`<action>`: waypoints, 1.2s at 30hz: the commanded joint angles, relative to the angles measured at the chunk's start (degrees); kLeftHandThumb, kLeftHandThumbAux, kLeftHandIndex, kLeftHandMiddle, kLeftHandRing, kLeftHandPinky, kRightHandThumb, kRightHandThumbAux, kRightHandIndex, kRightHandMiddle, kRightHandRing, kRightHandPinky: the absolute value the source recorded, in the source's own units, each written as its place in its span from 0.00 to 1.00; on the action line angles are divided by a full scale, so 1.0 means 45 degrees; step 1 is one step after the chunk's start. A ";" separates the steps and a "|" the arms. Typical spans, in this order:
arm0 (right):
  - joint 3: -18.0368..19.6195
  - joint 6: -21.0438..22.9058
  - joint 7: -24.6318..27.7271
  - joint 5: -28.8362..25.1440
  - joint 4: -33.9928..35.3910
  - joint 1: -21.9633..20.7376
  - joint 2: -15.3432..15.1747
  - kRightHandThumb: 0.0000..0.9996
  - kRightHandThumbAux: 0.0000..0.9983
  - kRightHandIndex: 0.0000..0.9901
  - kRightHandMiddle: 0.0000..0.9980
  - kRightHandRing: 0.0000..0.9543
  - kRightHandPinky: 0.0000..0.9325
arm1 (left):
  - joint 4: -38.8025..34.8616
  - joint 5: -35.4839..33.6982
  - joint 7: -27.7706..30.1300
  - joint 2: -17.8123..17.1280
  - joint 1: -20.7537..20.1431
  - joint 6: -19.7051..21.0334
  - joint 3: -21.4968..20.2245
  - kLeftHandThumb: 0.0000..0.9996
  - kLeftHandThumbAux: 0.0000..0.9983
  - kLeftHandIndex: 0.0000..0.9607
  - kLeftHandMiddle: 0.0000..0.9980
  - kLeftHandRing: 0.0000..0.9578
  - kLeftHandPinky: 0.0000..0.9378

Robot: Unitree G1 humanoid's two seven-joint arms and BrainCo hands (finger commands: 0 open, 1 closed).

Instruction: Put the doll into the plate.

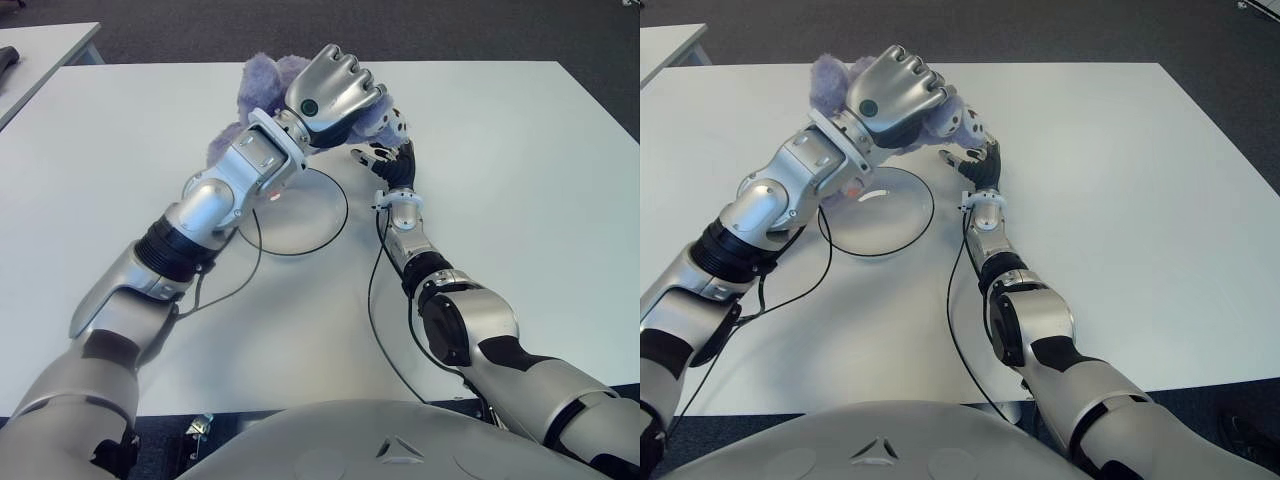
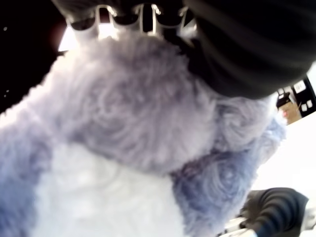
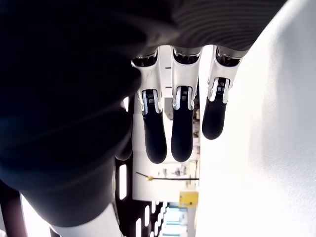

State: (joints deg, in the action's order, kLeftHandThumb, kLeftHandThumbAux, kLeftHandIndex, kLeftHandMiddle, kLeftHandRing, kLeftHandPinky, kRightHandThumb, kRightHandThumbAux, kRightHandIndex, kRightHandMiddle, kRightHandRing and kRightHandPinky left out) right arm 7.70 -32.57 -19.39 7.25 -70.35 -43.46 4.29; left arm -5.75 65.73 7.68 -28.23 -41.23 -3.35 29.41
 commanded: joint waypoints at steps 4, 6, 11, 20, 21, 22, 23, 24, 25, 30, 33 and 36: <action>-0.0046 0.1471 -0.0313 0.0177 -0.1723 0.2486 0.0913 0.05 0.91 0.38 0.37 0.34 0.29 | -0.0508 0.0668 0.0706 0.0488 0.1259 0.1004 -0.0095 0.85 0.67 0.41 0.52 0.76 0.83; -0.0057 0.1448 -0.0339 0.0197 -0.1720 0.2506 0.0914 0.05 0.91 0.39 0.37 0.35 0.30 | -0.0523 0.0776 0.0768 0.0529 0.1378 0.1090 -0.0064 0.85 0.67 0.41 0.53 0.79 0.86; -0.0030 0.1276 -0.0393 0.0175 -0.1702 0.2557 0.0950 0.06 0.90 0.41 0.39 0.36 0.29 | -0.0349 0.0871 0.0948 0.0634 0.1585 0.1262 -0.0062 0.85 0.67 0.42 0.55 0.83 0.87; -0.0073 0.1247 -0.0425 0.0203 -0.1693 0.2597 0.0948 0.09 0.92 0.43 0.41 0.38 0.32 | -0.0129 0.0751 0.0683 0.1077 0.1997 0.1713 -0.0137 0.85 0.67 0.42 0.55 0.83 0.87; -0.0075 0.1247 -0.0421 0.0203 -0.1693 0.2603 0.0941 0.10 0.92 0.43 0.41 0.38 0.32 | -0.0135 0.0732 0.0704 0.1120 0.2025 0.1754 -0.0152 0.85 0.67 0.42 0.55 0.83 0.87; -0.0078 0.1239 -0.0396 0.0206 -0.1694 0.2615 0.0929 0.10 0.92 0.43 0.41 0.38 0.33 | -0.0129 0.0620 0.0718 0.1274 0.2129 0.1895 -0.0202 0.85 0.67 0.42 0.55 0.83 0.87; -0.0082 0.1231 -0.0379 0.0207 -0.1695 0.2625 0.0921 0.14 0.91 0.45 0.42 0.39 0.34 | -0.0131 0.0541 0.0732 0.1390 0.2209 0.2001 -0.0239 0.85 0.67 0.42 0.55 0.83 0.87; -0.0085 0.1198 -0.0340 0.0208 -0.1695 0.2640 0.0907 0.15 0.91 0.46 0.42 0.39 0.35 | -0.0115 0.0430 0.0710 0.1595 0.2359 0.2202 -0.0292 0.85 0.67 0.41 0.55 0.83 0.88; -0.0087 0.1173 -0.0315 0.0208 -0.1694 0.2649 0.0899 0.18 0.90 0.47 0.42 0.40 0.35 | -0.0106 0.0367 0.0692 0.1731 0.2459 0.2336 -0.0325 0.85 0.67 0.41 0.55 0.83 0.88; -0.0065 0.1070 -0.0197 0.0169 -0.1689 0.2689 0.0878 0.23 0.88 0.49 0.43 0.40 0.35 | 0.0224 0.0252 0.0124 0.2290 0.3062 0.2830 -0.0441 0.85 0.67 0.41 0.55 0.83 0.88; -0.0074 0.1059 -0.0187 0.0177 -0.1689 0.2694 0.0866 0.24 0.89 0.49 0.43 0.40 0.34 | 0.0543 0.0155 -0.0353 0.2477 0.3331 0.2895 -0.0543 0.85 0.67 0.41 0.55 0.83 0.89; -0.0111 0.1011 -0.0164 0.0206 -0.1680 0.2686 0.0851 0.20 0.90 0.45 0.41 0.38 0.31 | 0.1472 -0.0169 -0.1472 0.2572 0.3592 0.2715 -0.0757 0.85 0.67 0.41 0.55 0.83 0.89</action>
State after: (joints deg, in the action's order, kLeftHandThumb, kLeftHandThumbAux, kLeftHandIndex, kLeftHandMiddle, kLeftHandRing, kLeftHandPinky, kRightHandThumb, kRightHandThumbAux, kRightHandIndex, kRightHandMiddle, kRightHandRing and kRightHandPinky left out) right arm 7.30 -32.45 -20.65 7.74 -70.33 -43.46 4.28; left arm -5.20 67.21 6.23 -17.36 -29.43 7.59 27.82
